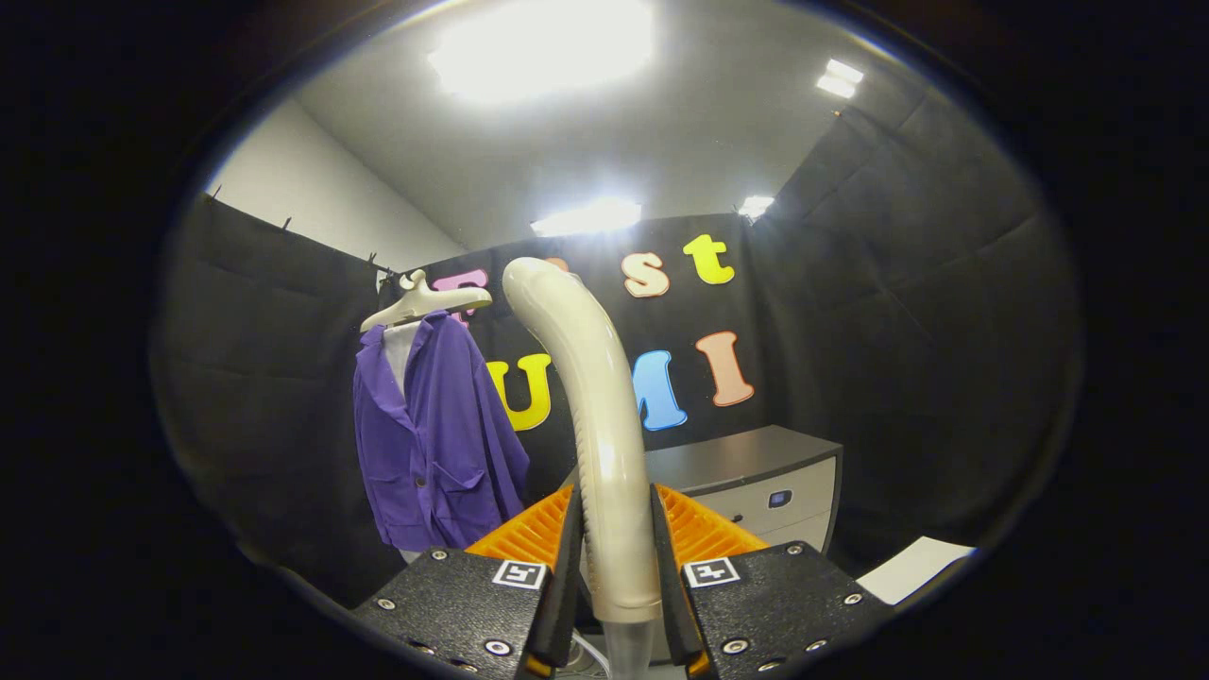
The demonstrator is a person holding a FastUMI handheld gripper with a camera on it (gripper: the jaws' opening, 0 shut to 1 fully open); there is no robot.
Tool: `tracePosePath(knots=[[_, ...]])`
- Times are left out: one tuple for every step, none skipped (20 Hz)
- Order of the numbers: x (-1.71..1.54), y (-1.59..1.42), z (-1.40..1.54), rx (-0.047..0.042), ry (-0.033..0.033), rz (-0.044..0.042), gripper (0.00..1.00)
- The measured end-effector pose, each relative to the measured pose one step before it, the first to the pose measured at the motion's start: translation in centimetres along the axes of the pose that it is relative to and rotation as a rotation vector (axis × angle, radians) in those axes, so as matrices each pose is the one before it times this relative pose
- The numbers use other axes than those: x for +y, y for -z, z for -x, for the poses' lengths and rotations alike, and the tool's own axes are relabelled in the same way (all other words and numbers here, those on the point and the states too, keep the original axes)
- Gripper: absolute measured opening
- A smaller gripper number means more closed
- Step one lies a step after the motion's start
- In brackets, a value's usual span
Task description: Iron the clothes twice with a garment steamer, once on the left side and once on the right side.
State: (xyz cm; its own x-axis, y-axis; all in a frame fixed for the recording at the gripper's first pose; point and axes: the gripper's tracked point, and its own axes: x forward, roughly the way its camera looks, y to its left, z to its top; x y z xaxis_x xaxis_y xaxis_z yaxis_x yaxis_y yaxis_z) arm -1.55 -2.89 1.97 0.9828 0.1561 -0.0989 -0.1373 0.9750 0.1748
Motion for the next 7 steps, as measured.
tracePosePath(knots=[[-0.026,-0.221,-0.047,-0.00358,0.00189,-0.00418,0.38],[-0.026,-0.103,0.0,-0.00187,0.00281,-0.00097,0.38],[-0.176,-0.112,0.074,-0.00176,0.00372,0.00249,0.38],[-0.204,-0.059,0.042,-0.00137,0.00387,0.00274,0.38],[-0.1,-0.028,0.044,0.00043,0.00357,0.00154,0.38],[-0.177,-0.033,0.061,-0.00073,0.00414,0.00211,0.38],[-0.083,0.034,-0.049,0.00214,0.00243,0.00132,0.38]])
